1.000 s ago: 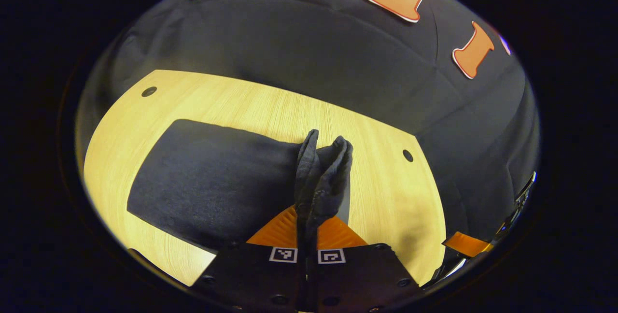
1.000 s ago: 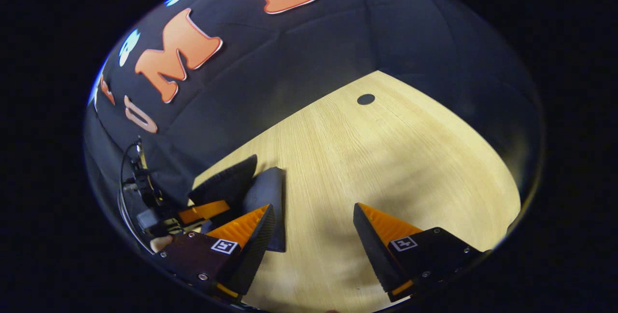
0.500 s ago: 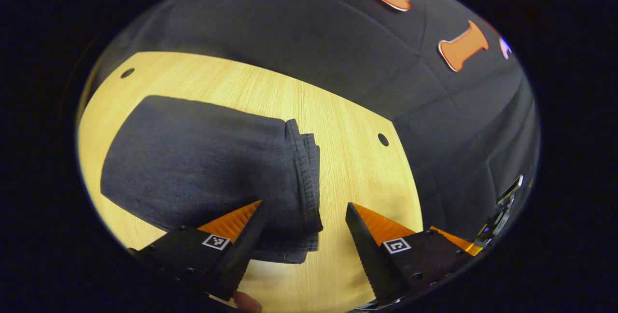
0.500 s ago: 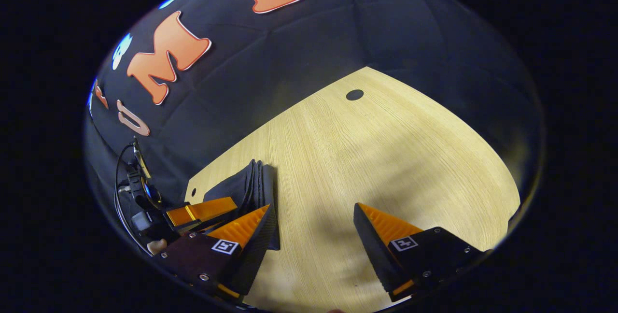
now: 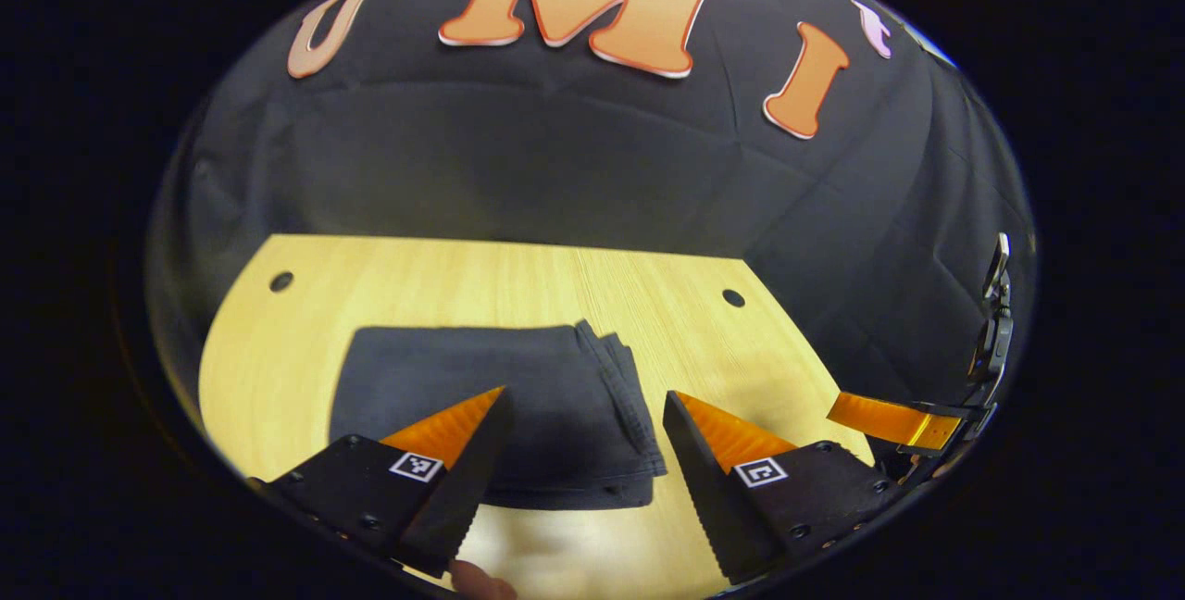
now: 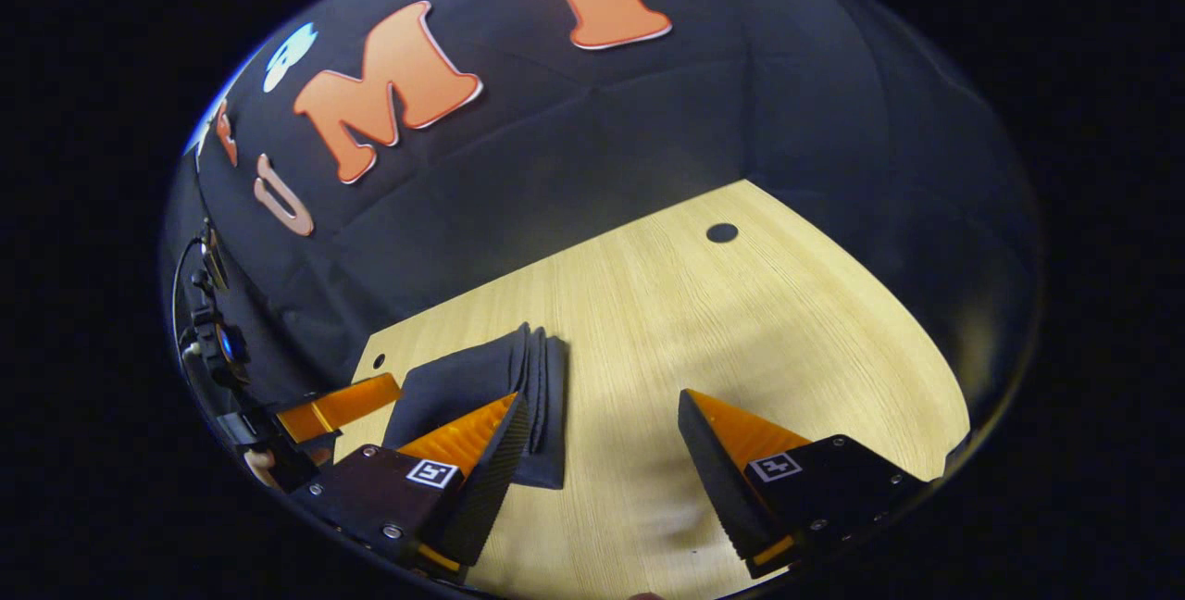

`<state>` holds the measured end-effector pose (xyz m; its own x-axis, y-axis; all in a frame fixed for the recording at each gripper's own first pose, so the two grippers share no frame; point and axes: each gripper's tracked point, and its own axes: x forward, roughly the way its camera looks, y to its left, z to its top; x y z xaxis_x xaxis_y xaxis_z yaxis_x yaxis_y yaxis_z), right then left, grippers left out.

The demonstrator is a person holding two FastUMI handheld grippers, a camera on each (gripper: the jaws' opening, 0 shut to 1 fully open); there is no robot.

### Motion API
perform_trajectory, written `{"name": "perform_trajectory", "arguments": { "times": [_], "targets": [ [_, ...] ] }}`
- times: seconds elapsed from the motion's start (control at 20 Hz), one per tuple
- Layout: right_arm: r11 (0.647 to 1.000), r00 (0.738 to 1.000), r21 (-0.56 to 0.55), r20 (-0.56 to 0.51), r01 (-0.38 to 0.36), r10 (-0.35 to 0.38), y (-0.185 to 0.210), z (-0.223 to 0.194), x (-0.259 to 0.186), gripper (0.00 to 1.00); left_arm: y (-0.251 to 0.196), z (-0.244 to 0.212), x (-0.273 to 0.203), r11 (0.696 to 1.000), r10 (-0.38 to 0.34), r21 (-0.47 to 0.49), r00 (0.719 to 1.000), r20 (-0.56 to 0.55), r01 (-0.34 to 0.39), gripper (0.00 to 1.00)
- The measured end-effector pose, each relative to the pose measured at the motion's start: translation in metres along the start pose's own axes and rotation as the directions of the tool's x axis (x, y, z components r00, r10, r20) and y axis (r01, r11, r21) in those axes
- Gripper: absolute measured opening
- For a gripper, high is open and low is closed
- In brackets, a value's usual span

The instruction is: Grasp the waist and the cuffs of the jeans and fold them to make the two legs overlap; first hold the waist and fold one-third of the jeans toward the cuffs, then hold the cuffs and fold the remaining one-third in the same direction to finish folding.

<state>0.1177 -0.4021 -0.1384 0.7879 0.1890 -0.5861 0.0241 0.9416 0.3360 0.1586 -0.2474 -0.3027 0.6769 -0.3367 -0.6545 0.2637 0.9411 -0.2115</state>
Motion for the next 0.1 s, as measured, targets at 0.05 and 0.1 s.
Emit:
{"name": "perform_trajectory", "arguments": {
  "times": [0.05,0.1],
  "targets": [
    [1.000,1.000,-0.028,0.014,0.001,0.000,0.010,0.003,-0.004,0.99,0.009,0.012,-0.014,1.000,0.004,-0.010,1.000,0.029,-0.004,0.98],
    [0.998,1.000,-0.055,0.027,0.001,0.001,0.021,0.007,-0.007,0.99,0.020,0.020,-0.029,1.000,0.008,-0.021,0.998,0.055,-0.007,0.98]
  ]
}}
